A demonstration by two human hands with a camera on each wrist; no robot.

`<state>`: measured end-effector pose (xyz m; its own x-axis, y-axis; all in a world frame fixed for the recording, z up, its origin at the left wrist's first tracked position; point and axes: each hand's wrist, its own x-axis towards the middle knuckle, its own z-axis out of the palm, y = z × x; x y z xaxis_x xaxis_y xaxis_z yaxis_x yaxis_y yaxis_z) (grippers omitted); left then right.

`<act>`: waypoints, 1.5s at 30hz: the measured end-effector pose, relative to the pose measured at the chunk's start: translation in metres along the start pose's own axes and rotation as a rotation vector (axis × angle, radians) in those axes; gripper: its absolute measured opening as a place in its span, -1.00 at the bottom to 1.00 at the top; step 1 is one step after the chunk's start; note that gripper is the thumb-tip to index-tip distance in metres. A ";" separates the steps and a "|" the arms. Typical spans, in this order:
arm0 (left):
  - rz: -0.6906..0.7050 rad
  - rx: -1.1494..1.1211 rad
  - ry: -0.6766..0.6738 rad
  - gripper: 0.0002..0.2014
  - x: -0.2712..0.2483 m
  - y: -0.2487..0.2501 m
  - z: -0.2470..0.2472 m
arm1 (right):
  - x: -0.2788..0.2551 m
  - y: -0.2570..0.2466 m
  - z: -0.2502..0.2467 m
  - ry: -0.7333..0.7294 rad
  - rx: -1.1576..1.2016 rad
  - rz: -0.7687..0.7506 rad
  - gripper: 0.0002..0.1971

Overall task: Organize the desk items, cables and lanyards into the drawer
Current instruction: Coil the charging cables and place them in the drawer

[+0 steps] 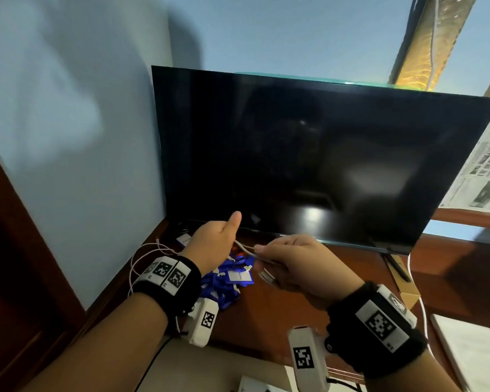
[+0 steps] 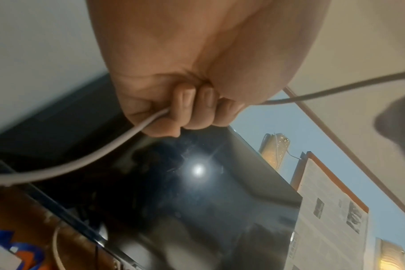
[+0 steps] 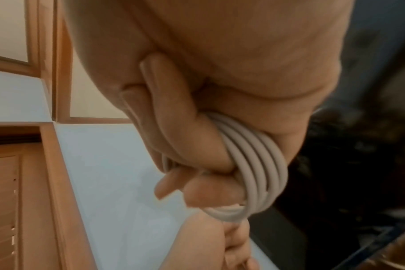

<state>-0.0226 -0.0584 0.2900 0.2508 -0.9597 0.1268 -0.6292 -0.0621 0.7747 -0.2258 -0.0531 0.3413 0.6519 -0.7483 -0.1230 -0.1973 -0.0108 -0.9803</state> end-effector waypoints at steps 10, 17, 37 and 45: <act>-0.090 0.012 -0.050 -0.39 -0.010 -0.035 0.020 | 0.016 -0.006 0.015 0.172 0.479 -0.232 -0.66; -0.152 -0.122 -0.255 -0.36 -0.062 -0.041 0.054 | 0.024 -0.003 0.004 0.264 0.712 -0.267 -0.58; 0.298 0.547 -0.068 -0.35 -0.034 0.044 -0.050 | 0.035 0.057 0.027 0.221 -0.124 -0.159 -0.56; 0.176 0.411 -0.044 -0.31 0.006 0.016 -0.039 | 0.022 0.045 0.035 0.040 0.148 -0.191 -0.51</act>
<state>-0.0020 -0.0547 0.3272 0.0876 -0.9757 0.2010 -0.9018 0.0081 0.4320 -0.1948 -0.0473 0.2893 0.6372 -0.7675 0.0698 0.0379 -0.0592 -0.9975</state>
